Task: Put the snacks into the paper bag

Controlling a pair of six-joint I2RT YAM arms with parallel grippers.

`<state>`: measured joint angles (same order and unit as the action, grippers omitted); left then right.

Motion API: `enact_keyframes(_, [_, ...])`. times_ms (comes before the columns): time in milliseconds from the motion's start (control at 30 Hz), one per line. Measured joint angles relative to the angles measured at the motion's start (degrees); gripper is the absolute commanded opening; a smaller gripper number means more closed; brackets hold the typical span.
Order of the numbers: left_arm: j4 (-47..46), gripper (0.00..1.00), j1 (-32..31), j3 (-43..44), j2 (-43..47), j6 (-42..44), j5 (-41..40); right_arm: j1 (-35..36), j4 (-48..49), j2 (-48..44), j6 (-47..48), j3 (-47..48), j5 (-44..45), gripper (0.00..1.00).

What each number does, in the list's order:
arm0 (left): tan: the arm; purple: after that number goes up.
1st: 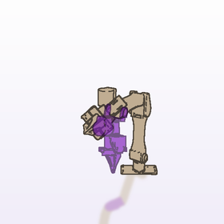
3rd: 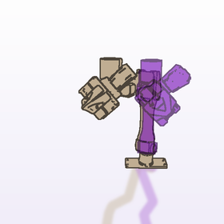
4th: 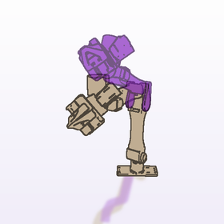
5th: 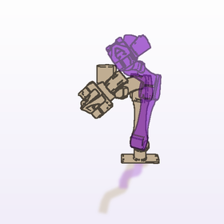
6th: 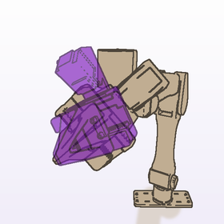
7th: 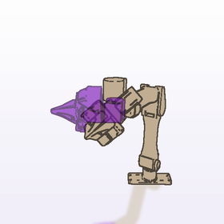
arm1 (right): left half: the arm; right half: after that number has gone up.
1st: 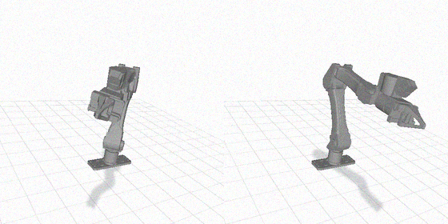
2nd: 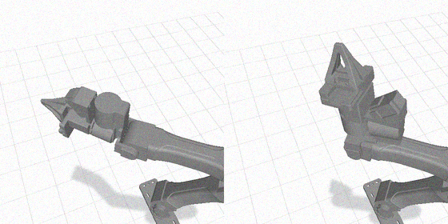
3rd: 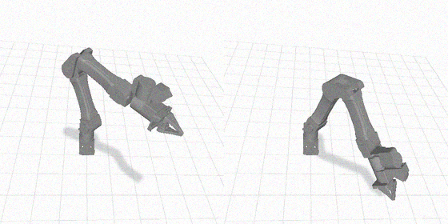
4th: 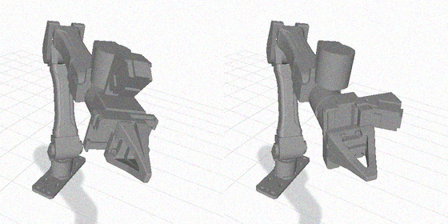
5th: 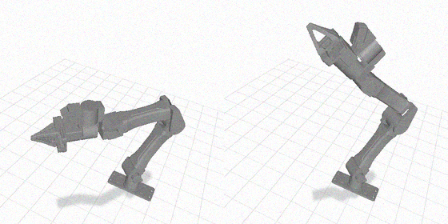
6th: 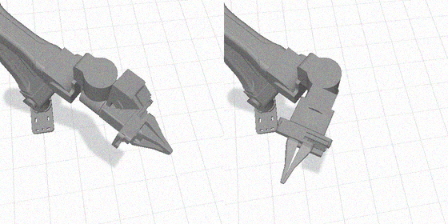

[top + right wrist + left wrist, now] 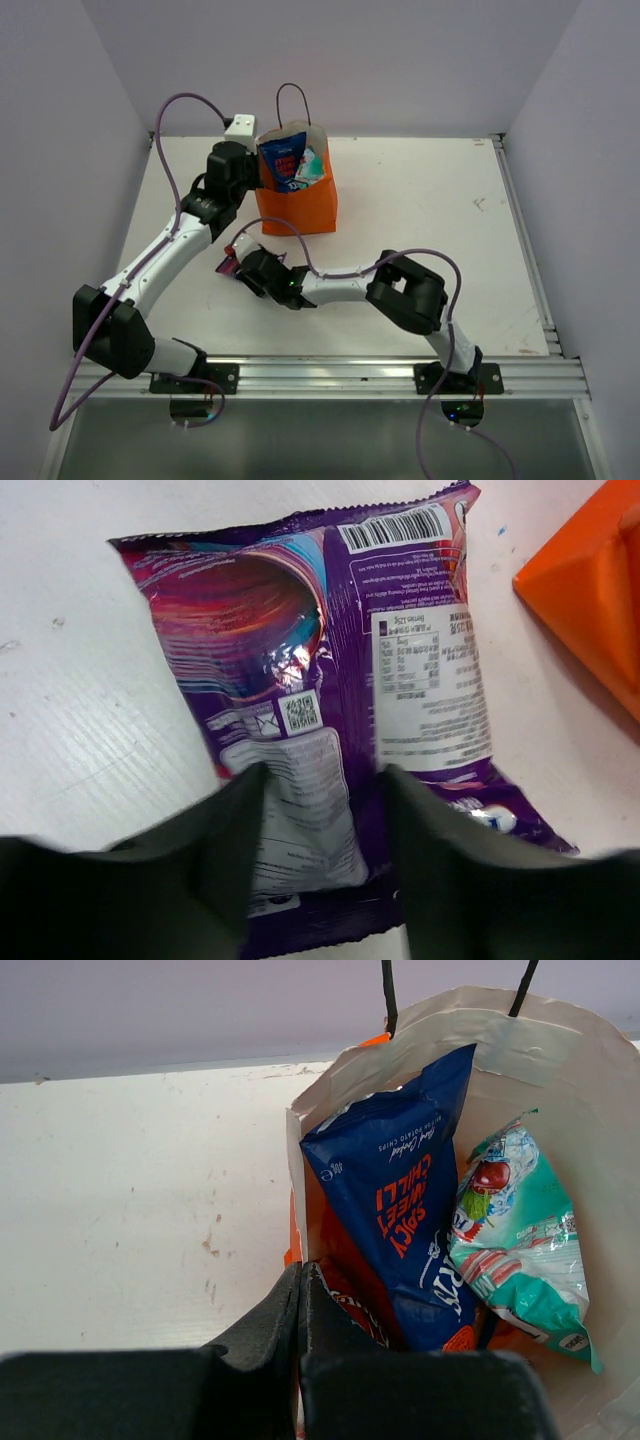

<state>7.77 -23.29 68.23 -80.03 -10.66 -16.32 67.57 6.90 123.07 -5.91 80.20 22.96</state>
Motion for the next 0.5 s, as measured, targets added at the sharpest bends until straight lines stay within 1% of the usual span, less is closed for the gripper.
enact_keyframes(33, [0.00, 0.00, 0.02, 0.00, 0.00, 0.00, -0.02, -0.09, 0.09, 0.00, -0.31, 0.02, -0.07, 0.17])
enact_keyframes(100, [0.00, 0.00, 0.00, 0.00, 0.02, 0.00, -0.02, -0.15, 0.96, -0.22, -0.55, 0.02, -0.04, 0.00])
enact_keyframes(200, [0.00, 0.00, 0.00, 0.00, 0.02, 0.00, -0.02, -0.15, 1.29, -1.81, -1.09, -0.66, 0.13, 0.00])
enact_keyframes(333, [0.00, 0.00, 0.02, 0.00, 0.02, 0.00, -0.04, -0.13, -0.02, -5.14, -1.25, -4.44, 0.85, 0.00])
enact_keyframes(400, [0.00, 0.00, 0.00, 0.00, 0.04, 0.00, -0.04, -0.11, -3.04, -9.29, -1.75, -7.85, 1.68, 0.00])
enact_keyframes(500, [0.02, 0.00, 0.00, 0.00, 0.13, 0.00, -0.04, -0.13, -10.14, -18.10, -2.58, -12.90, 3.61, 0.00])
